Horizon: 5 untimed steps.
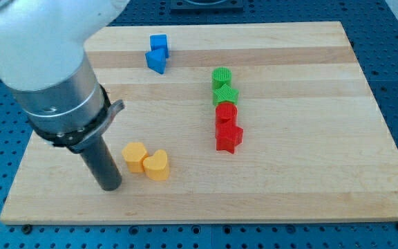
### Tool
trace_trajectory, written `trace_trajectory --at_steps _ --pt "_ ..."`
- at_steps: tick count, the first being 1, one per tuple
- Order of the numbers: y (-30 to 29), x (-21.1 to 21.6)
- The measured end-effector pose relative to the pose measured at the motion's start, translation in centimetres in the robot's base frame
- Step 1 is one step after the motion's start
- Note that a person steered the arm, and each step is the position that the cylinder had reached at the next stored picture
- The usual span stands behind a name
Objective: Take the yellow hexagon towards the blue triangle
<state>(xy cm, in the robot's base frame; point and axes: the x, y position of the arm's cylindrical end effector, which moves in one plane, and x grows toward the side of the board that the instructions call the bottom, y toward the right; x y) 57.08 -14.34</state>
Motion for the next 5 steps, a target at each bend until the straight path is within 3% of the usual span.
trace_trajectory --at_steps 3,5 --pt "5.3 -2.6" --pt "3.3 -7.6"
